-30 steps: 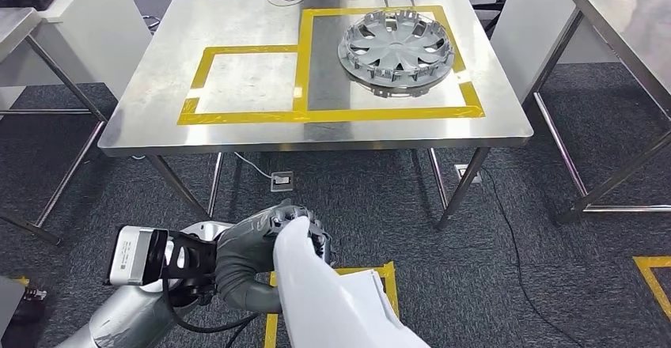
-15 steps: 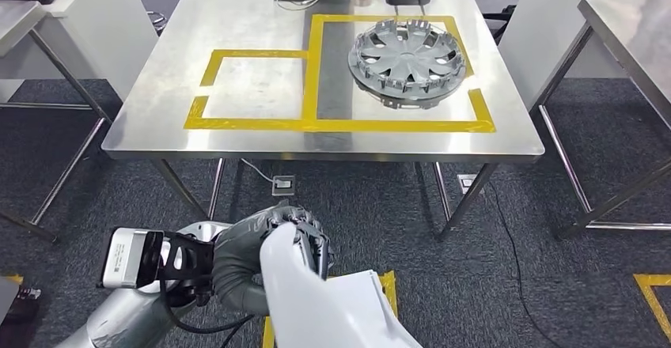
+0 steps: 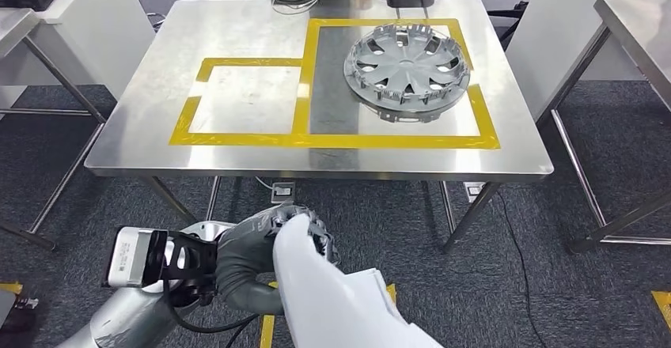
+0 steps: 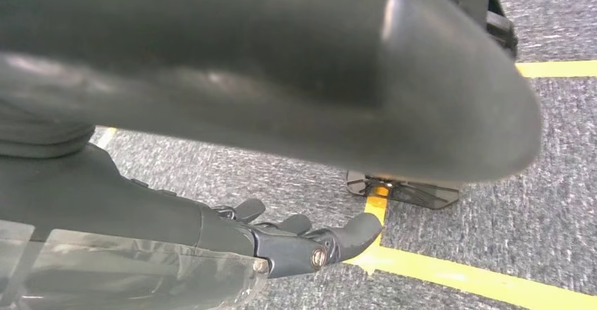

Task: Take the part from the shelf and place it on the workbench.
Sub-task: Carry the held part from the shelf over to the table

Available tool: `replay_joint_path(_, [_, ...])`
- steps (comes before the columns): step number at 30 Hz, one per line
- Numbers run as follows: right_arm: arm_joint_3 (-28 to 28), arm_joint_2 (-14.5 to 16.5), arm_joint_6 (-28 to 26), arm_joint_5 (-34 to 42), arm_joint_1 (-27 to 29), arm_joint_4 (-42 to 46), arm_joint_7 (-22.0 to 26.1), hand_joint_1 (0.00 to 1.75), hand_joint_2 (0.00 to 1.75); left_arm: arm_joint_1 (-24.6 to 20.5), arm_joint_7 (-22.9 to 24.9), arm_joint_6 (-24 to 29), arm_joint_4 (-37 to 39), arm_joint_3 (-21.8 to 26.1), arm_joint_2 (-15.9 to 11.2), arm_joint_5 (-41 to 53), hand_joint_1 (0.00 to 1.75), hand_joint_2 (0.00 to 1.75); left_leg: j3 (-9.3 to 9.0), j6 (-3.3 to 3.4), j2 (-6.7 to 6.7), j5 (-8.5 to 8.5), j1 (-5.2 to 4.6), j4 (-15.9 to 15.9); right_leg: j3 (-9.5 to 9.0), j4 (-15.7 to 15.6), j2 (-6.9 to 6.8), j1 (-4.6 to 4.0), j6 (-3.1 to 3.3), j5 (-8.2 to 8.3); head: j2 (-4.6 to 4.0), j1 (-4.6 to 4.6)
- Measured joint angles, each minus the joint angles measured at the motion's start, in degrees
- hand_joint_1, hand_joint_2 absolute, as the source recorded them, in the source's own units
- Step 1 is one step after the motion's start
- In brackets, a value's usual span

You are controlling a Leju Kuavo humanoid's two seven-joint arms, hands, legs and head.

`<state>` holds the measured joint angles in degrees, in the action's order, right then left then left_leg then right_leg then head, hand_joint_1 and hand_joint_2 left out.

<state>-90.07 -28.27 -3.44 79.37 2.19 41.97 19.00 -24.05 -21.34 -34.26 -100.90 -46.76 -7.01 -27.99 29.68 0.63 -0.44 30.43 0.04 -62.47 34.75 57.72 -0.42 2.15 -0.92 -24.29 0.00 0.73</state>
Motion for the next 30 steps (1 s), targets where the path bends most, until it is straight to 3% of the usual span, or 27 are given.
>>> replay_joint_path(1, [0.0, -0.15, -0.2, 0.02, 0.05, 0.25, -0.02, 0.0, 0.0, 0.0, -0.04, 0.04, -0.02, 0.01, -0.03, -0.02, 1.71, 1.75, 2.49, -0.31, 0.11, 0.33, 0.1, -3.68, -0.42, -0.05, 0.06, -0.05, 0.28, -0.4, 0.0, -0.05])
replay_joint_path(3, [0.0, -0.38, -0.52, 0.06, 0.05, 0.68, -0.04, 0.0, 0.0, 0.05, -0.07, 0.11, -0.02, 0.0, -0.11, -0.02, 1.71, 1.75, 7.79, -0.73, 0.15, 2.91, 0.22, -10.02, -1.33, -0.05, 0.24, -0.14, 0.57, -1.37, 0.01, -0.09])
replay_joint_path(5, [-0.01, -0.53, -0.7, 0.11, 0.09, 1.04, -0.08, 0.0, 0.0, 0.08, -0.06, 0.19, -0.01, -0.02, -0.22, -0.01, 1.71, 1.75, 10.72, -0.7, 0.15, 4.75, 0.22, -11.02, -2.76, -0.05, 0.51, -0.35, 0.65, -2.51, 0.01, -0.1])
replay_joint_path(6, [-0.02, -0.58, -0.74, 0.13, 0.11, 1.23, -0.13, 0.0, 0.0, 0.08, -0.06, 0.23, -0.01, -0.02, -0.26, 0.01, 1.71, 1.75, 10.96, -0.41, 0.15, 3.82, 0.15, -9.11, -3.7, -0.07, 0.62, -0.54, 0.66, -3.15, 0.01, -0.11])
replay_joint_path(7, [-0.02, -0.61, -0.76, 0.14, 0.12, 1.38, -0.16, 0.0, 0.0, 0.07, -0.07, 0.3, -0.01, -0.02, -0.28, 0.04, 1.71, 1.75, 10.52, 0.15, 0.15, 1.3, -0.02, -5.87, -4.69, -0.12, 0.71, -0.76, 0.68, -3.79, 0.0, -0.11])
replay_joint_path(9, [-0.06, -0.41, -0.76, 0.16, 0.07, 1.6, -0.21, 0.0, 0.0, 0.12, -0.09, 0.45, -0.01, 0.0, -0.33, 0.15, 1.71, 1.75, 9.3, 1.79, -0.12, -5.29, -0.8, 0.79, -6.26, -0.18, 0.97, -1.14, 0.56, -4.96, 0.0, 0.01])
replay_joint_path(10, [-0.07, -0.34, -0.74, 0.17, -0.07, 1.64, -0.23, 0.0, 0.0, 0.15, -0.14, 0.54, -0.01, 0.01, -0.38, 0.23, 1.71, 1.75, 8.8, 2.52, -0.45, -7.31, -1.21, 2.66, -6.64, -0.2, 1.12, -1.32, 0.43, -5.53, 0.0, -0.07])
replay_joint_path(11, [-0.07, -0.26, -0.71, 0.19, -0.18, 1.69, -0.26, 0.0, 0.0, 0.17, -0.19, 0.62, -0.01, 0.03, -0.43, 0.31, 1.71, 1.75, 8.56, 2.96, -0.78, -8.17, -1.53, 3.36, -6.82, -0.24, 1.27, -1.48, 0.26, -6.01, 0.0, -0.13])
replay_joint_path(13, [-0.05, -0.42, -0.63, 0.22, -0.37, 1.71, -0.31, 0.0, 0.0, 0.15, -0.28, 0.72, -0.11, 0.08, -0.45, 0.43, 1.71, 1.75, 7.74, 3.12, -1.21, -8.07, -1.47, 3.78, -7.12, -0.44, 1.38, -1.73, -0.08, -6.85, 0.01, -0.41])
replay_joint_path(15, [-0.05, -0.67, -0.6, 0.23, -0.31, 1.8, -0.34, 0.0, 0.0, 0.0, -0.37, 0.76, -0.31, 0.12, -0.38, 0.42, 1.71, 1.75, 6.68, 3.25, -1.25, -8.18, -1.18, 4.79, -6.5, 1.38, 1.22, -1.77, -0.16, -8.03, 0.01, -0.4])
replay_joint_path(16, [-0.05, -0.83, -0.6, 0.23, -0.28, 1.84, -0.35, 0.0, 0.0, -0.07, -0.41, 0.79, -0.39, 0.13, -0.36, 0.4, 1.71, 1.75, 6.2, 3.41, -1.26, -8.09, -1.05, 5.19, -5.05, 4.06, 1.12, -1.74, -0.02, -9.17, 0.01, -0.38])
replay_joint_path(19, [-0.03, -1.06, -0.6, 0.29, -0.3, 1.93, -0.36, 0.0, 0.0, -0.04, -0.44, 0.84, -0.43, 0.09, -0.36, 0.4, 1.71, 1.75, 5.69, 3.78, -1.31, -7.22, -1.16, 5.29, 2.72, 15.32, 1.03, -1.66, 0.04, -12.54, 0.0, -0.36])
replay_joint_path(20, [-0.03, -1.1, -0.6, 0.31, -0.27, 1.94, -0.37, 0.0, 0.0, 0.06, -0.44, 0.84, -0.43, 0.07, -0.37, 0.4, 1.71, 1.75, 5.36, 3.75, -1.41, -6.82, -1.16, 5.28, 4.45, 16.68, 1.02, -1.57, -0.46, -12.1, 0.0, -0.37])
replay_joint_path(21, [-0.04, -1.15, -0.6, 0.29, -0.23, 1.95, -0.38, 0.0, 0.0, 0.14, -0.45, 0.84, -0.43, 0.07, -0.38, 0.4, 1.71, 1.75, 4.87, 3.66, -1.52, -6.37, -1.15, 5.25, 5.04, 15.77, 1.0, -1.44, -1.2, -10.56, 0.0, -0.35])
replay_joint_path(23, [-0.06, -1.32, -0.65, 0.26, -0.14, 1.97, -0.4, 0.0, 0.0, 0.22, -0.49, 0.84, -0.43, 0.07, -0.38, 0.4, 1.71, 1.75, 3.62, 3.28, -1.74, -5.2, -1.17, 5.06, 3.19, 8.0, 0.91, -1.01, -2.79, -5.1, 0.0, -0.34])
replay_joint_path(24, [-0.07, -1.39, -0.72, 0.22, -0.11, 2.0, -0.42, 0.0, 0.0, 0.22, -0.52, 0.85, -0.43, 0.08, -0.39, 0.4, 1.71, 1.75, 3.25, 3.0, -1.8, -4.55, -1.33, 4.77, 1.91, 4.34, 0.83, -0.92, -3.05, -2.85, 0.0, -0.29])
replay_joint_path(26, [-0.06, -1.5, -0.97, 0.09, -0.07, 2.16, -0.48, 0.0, 0.0, 0.25, -0.62, 0.86, -0.43, 0.09, -0.42, 0.42, 1.71, 1.75, 2.97, 2.51, -1.87, -3.58, -1.63, 4.27, 0.52, 0.8, 0.73, -0.93, -2.2, -0.84, 0.0, -0.3])
replay_joint_path(28, [-0.05, -1.55, -1.31, -0.06, -0.06, 2.4, -0.59, 0.0, 0.0, 0.26, -0.73, 0.91, -0.43, 0.13, -0.44, 0.44, 1.71, 1.75, 2.92, 2.24, -1.88, -3.11, -1.7, 4.13, 0.26, 0.8, 0.75, -1.03, -1.03, -1.06, 0.0, -0.39])
replay_joint_path(30, [-0.04, -1.6, -1.56, -0.15, -0.05, 2.66, -0.72, 0.0, 0.0, 0.26, -0.86, 0.99, -0.48, 0.19, -0.43, 0.46, 1.71, 1.75, 2.93, 1.79, -1.59, -2.39, -1.64, 3.58, -0.21, 0.74, 0.74, -0.68, -0.4, -1.44, 0.01, -0.48])
